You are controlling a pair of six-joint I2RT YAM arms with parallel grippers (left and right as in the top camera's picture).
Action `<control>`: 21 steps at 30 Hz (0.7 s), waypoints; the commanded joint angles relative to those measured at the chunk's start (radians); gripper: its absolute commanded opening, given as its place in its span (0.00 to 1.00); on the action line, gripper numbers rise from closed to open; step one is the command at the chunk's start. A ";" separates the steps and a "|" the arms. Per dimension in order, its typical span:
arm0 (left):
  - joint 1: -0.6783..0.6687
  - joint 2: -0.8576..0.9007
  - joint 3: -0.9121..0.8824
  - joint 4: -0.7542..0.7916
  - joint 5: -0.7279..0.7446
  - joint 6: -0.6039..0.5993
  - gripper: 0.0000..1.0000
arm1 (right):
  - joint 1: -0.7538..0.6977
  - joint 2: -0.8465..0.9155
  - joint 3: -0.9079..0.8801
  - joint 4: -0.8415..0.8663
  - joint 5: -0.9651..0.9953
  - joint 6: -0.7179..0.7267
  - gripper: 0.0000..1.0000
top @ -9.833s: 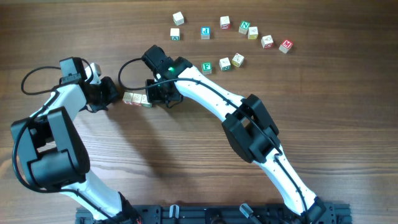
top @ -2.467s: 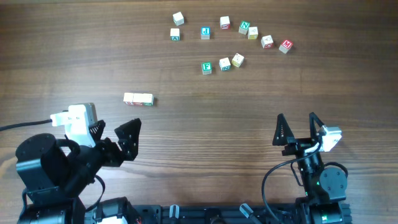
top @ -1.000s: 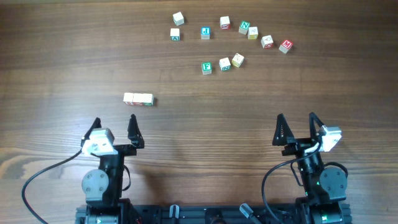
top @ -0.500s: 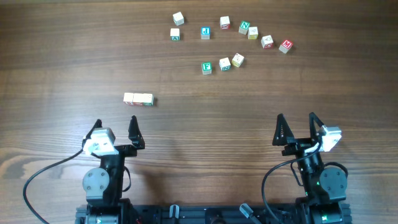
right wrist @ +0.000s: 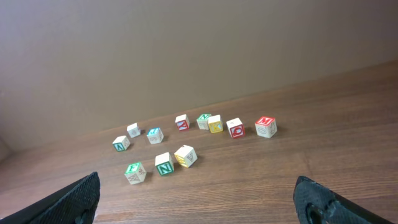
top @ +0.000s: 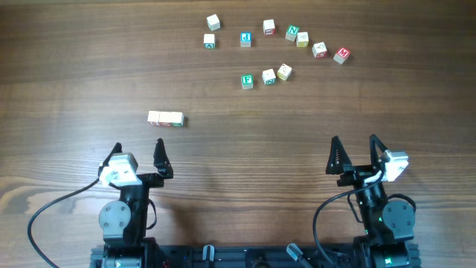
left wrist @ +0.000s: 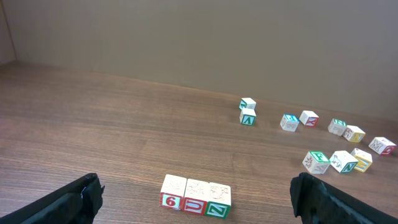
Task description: Form a horizontal line
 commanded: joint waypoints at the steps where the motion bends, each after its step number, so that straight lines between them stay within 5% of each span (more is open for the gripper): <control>1: -0.004 -0.008 -0.004 -0.001 -0.013 0.023 1.00 | -0.004 -0.001 -0.001 0.002 -0.016 0.007 1.00; 5: -0.004 -0.008 -0.004 -0.001 -0.013 0.023 1.00 | -0.004 -0.001 -0.001 0.002 -0.016 0.007 1.00; 9: -0.004 -0.008 -0.004 -0.001 -0.013 0.023 1.00 | -0.017 -0.008 -0.001 0.002 -0.002 -0.158 1.00; 21: -0.004 -0.008 -0.004 -0.001 -0.013 0.023 1.00 | -0.017 -0.003 -0.001 0.003 -0.005 -0.156 1.00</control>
